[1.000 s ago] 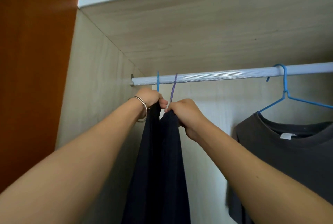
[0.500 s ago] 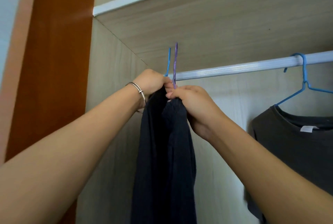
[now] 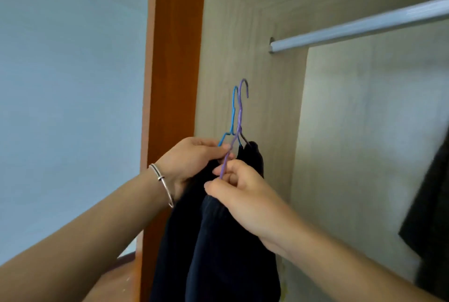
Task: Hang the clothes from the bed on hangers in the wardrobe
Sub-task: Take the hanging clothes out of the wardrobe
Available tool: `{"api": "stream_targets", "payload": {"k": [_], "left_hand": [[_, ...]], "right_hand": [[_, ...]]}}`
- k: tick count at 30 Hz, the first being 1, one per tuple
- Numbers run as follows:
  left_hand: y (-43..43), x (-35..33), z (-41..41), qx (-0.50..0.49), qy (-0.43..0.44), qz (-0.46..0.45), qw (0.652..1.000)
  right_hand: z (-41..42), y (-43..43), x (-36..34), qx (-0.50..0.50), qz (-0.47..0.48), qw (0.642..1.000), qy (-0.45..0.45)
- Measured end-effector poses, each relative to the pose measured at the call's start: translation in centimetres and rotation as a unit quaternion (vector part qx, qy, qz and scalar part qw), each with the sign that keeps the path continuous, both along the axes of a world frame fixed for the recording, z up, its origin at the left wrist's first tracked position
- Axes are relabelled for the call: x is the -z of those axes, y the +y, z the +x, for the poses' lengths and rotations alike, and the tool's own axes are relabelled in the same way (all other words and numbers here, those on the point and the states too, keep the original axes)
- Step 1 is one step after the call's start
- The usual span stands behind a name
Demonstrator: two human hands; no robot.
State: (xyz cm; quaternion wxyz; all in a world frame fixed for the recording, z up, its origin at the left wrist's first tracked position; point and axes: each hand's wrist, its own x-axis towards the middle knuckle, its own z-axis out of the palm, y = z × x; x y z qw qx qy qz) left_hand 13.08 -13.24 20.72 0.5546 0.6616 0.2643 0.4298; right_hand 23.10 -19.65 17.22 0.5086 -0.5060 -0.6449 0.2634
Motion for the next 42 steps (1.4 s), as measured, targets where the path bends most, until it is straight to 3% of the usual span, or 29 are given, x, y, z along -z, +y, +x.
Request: {"api": "stream_targets", "payload": {"k": [5,9,15,18,21,23,27,29,35,42], "left_hand": [[-3.3,3.3,-7.6,-0.101,0.069,-0.014,0.992],[-5.9,4.4,-13.2,-0.179,0.100,-0.042,0.978],[-8.4,5.0,-22.6,-0.296,0.242,0.001,0.924],[-9.4,4.9,-28.3,-0.337,0.303,0.032,0.891],[-10.3,4.7,-33.7,-0.375,0.339,0.038,0.862],[-10.4,4.5,-36.7,-0.404,0.351,0.042,0.844],[-10.2,4.0,-41.1,-0.427,0.359,0.059,0.828],[-9.7,3.6,-43.3,-0.436,0.345,0.064,0.829],[-7.8,3.7,-49.7,-0.475,0.332,0.039,0.814],[-3.6,7.6,-57.6,-0.558,0.411,0.084,0.716]], "right_hand": [[-6.4,-1.1,2.9,-0.142,-0.040,0.989,-0.013],[-12.2,-2.0,4.2,-0.268,-0.037,0.962,0.027],[-19.4,-2.4,6.5,-0.346,0.021,0.930,-0.120],[-21.1,-0.5,6.6,-0.304,0.147,0.931,-0.134],[-22.9,4.1,5.1,-0.162,0.289,0.936,-0.120],[-25.1,7.9,4.2,-0.142,0.271,0.936,-0.174],[-32.1,13.6,4.8,-0.269,0.118,0.911,-0.291],[-36.2,15.7,5.8,-0.314,0.106,0.899,-0.285],[-44.1,20.6,6.4,-0.293,0.178,0.911,-0.229],[-51.8,25.9,7.9,-0.277,0.201,0.927,-0.154]]}}
